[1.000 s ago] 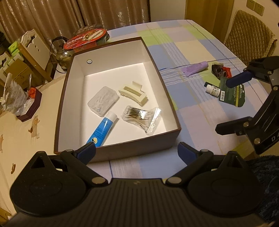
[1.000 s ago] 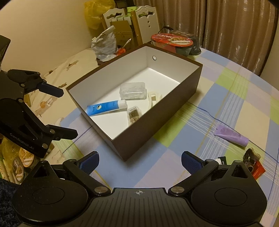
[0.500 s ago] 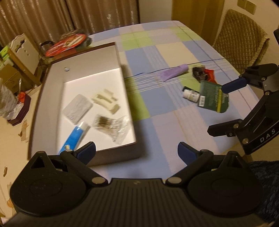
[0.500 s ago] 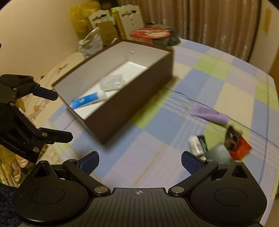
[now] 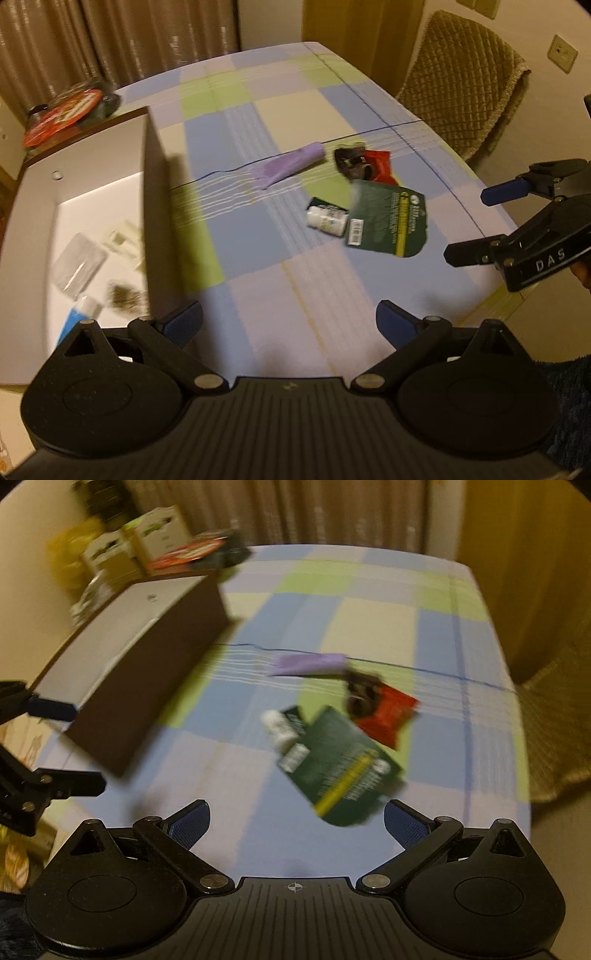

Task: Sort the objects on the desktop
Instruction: 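Withdraw both tools from the box toward the remaining items on the table, then grasp the white pill bottle with the left tool while the right tool grasps the green jar card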

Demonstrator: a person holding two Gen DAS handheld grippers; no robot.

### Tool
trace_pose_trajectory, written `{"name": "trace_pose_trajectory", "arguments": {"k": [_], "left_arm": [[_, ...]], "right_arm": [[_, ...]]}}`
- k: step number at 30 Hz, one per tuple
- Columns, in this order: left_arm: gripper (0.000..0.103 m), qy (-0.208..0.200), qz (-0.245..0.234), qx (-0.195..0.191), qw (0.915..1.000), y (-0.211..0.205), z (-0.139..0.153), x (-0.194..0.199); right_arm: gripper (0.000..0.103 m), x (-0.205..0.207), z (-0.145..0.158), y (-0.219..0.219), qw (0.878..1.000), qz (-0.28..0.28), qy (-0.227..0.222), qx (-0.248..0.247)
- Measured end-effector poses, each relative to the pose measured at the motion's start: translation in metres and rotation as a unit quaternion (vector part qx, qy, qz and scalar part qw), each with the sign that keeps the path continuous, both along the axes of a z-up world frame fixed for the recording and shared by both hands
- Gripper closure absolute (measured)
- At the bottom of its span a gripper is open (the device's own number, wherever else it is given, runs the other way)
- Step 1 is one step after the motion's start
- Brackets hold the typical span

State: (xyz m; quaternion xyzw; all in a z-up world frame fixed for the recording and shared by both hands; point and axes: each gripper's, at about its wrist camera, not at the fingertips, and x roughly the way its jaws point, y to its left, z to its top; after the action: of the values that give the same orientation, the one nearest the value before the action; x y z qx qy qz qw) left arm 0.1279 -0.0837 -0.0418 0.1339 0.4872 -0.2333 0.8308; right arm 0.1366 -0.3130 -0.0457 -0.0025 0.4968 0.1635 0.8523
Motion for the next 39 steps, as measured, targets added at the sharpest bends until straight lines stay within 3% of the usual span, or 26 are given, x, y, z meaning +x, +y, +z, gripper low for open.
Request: {"name": "trace_pose_trajectory", "arguments": {"k": [10, 13, 18, 22, 23, 24, 27, 29, 31, 33, 36, 39], "left_arm": [[0.005, 0.022, -0.001, 0.0, 0.9998, -0.041, -0.033, 0.04], [0.005, 0.035, 0.001, 0.003, 0.9994, -0.046, -0.043, 0.05], [0.005, 0.054, 0.007, 0.013, 0.9985, -0.05, -0.057, 0.063], [0.005, 0.064, 0.018, 0.013, 0.9977, -0.05, -0.063, 0.072], [0.005, 0.065, 0.02, 0.013, 0.9976, -0.051, -0.063, 0.073], [0.005, 0.066, 0.021, 0.013, 0.9975, -0.051, -0.064, 0.074], [0.005, 0.067, 0.024, 0.013, 0.9973, -0.05, -0.064, 0.076], [0.005, 0.069, 0.026, 0.013, 0.9972, -0.05, -0.064, 0.076], [0.005, 0.069, 0.029, 0.013, 0.9971, -0.049, -0.065, 0.077], [0.005, 0.07, 0.034, 0.014, 0.9969, -0.047, -0.065, 0.077], [0.005, 0.07, 0.039, 0.014, 0.9966, -0.044, -0.065, 0.078], [0.005, 0.069, 0.045, 0.013, 0.9965, -0.042, -0.066, 0.08]], "right_arm": [[0.001, 0.026, -0.044, -0.066, 0.995, -0.036, -0.014, 0.091], [0.032, 0.044, -0.07, -0.083, 0.992, -0.037, -0.005, 0.118], [0.032, 0.062, -0.1, -0.107, 0.982, -0.047, 0.001, 0.181], [0.034, 0.069, -0.111, -0.12, 0.966, -0.042, 0.007, 0.253], [0.049, 0.071, -0.114, -0.122, 0.962, -0.041, 0.015, 0.27], [0.057, 0.073, -0.118, -0.124, 0.957, -0.04, 0.023, 0.285], [0.062, 0.073, -0.128, -0.131, 0.945, -0.047, 0.039, 0.322], [0.087, 0.072, -0.132, -0.135, 0.936, -0.054, 0.048, 0.344], [0.097, 0.069, -0.129, -0.138, 0.931, -0.05, 0.036, 0.36], [0.1, 0.064, -0.115, -0.134, 0.941, -0.035, 0.009, 0.338], [0.102, 0.053, -0.085, -0.122, 0.963, -0.002, -0.049, 0.266], [0.102, 0.032, -0.05, -0.096, 0.978, 0.08, -0.128, 0.144]]}}
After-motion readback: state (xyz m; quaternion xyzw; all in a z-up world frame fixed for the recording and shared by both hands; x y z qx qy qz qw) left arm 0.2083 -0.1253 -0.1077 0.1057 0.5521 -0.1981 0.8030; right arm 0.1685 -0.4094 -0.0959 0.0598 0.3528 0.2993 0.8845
